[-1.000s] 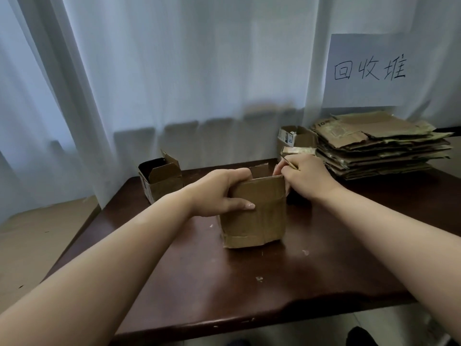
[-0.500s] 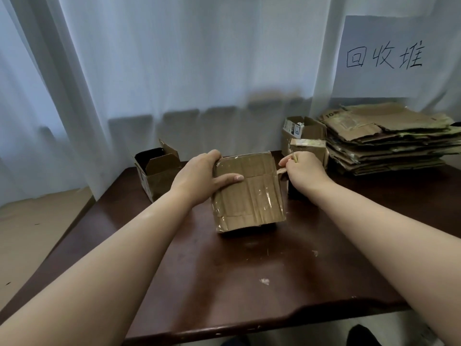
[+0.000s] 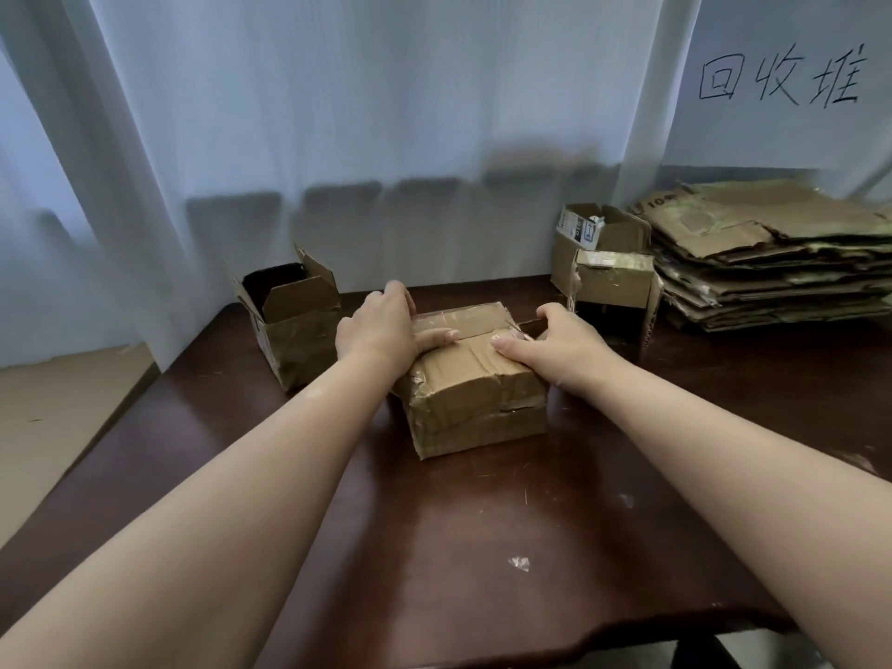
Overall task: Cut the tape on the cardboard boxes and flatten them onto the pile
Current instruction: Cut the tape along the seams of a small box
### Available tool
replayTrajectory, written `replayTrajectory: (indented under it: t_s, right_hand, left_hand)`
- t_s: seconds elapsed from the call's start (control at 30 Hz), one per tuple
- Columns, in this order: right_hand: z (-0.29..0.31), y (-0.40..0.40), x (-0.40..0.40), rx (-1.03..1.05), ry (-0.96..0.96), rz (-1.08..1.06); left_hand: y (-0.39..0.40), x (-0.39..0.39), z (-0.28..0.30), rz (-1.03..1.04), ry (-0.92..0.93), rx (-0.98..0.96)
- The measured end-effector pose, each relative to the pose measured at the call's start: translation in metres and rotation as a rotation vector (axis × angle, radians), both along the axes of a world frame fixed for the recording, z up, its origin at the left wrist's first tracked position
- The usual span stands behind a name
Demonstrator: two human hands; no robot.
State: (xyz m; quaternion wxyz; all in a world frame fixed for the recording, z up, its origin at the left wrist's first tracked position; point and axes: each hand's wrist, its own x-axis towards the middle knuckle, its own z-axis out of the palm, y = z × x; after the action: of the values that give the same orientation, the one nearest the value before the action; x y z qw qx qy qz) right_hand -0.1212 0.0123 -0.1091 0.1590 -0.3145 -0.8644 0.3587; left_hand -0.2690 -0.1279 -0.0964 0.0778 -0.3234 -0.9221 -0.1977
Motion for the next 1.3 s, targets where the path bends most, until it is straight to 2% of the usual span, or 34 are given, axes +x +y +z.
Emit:
replayTrajectory:
  t_s: [0.1,0.17,0.23,0.27,0.33,0.43,0.5,0.6,0.8,1.0,1.13,1.3]
  right_hand:
    - [0.0,0.003,-0.001,-0.021,0.016,0.023]
    - [0.003,0.004,0.001,-0.019,0.015,0.035]
    - [0.004,0.003,0.001,-0.016,0.007,0.039]
    - [0.005,0.002,0.0,-0.009,0.005,0.031]
    - [0.007,-0.003,0.001,0.049,0.026,-0.027]
    - [0.011,-0.012,0.008,0.275,0.17,-0.123]
    - [0.013,-0.017,0.017,0.359,0.272,-0.089]
    - [0.006,-0.019,0.035,0.37,0.347,0.02]
    - [-0.027,-0.026,0.066,0.482,0.246,0.22]
    - [-0.047,-0.036,0.056,0.542,0.3,0.343]
    - [-0.05,-0.042,0.047,0.598,0.367,0.368]
    - [-0.049,-0.042,0.04,0.648,0.35,0.367]
  left_hand:
    - [-0.013,0.001,-0.007,-0.114,0.099,0.081]
    - [-0.028,0.006,-0.01,-0.289,0.113,0.245]
    - [-0.042,0.015,-0.01,-0.494,0.054,0.405]
    - [-0.047,0.021,-0.01,-0.592,-0.007,0.426]
    - [-0.051,0.029,-0.015,-0.725,-0.116,0.324]
    - [-0.046,0.031,-0.029,-0.711,-0.093,0.155]
    - [-0.038,0.032,-0.032,-0.658,-0.071,0.161]
    - [-0.027,0.036,-0.029,-0.599,-0.124,0.21]
    - [-0.031,0.029,-0.027,-0.663,-0.416,0.329]
    - [-0.031,0.027,-0.028,-0.663,-0.388,0.285]
    - [-0.03,0.025,-0.03,-0.665,-0.386,0.296]
    - [-0.029,0.023,-0.031,-0.665,-0.389,0.3]
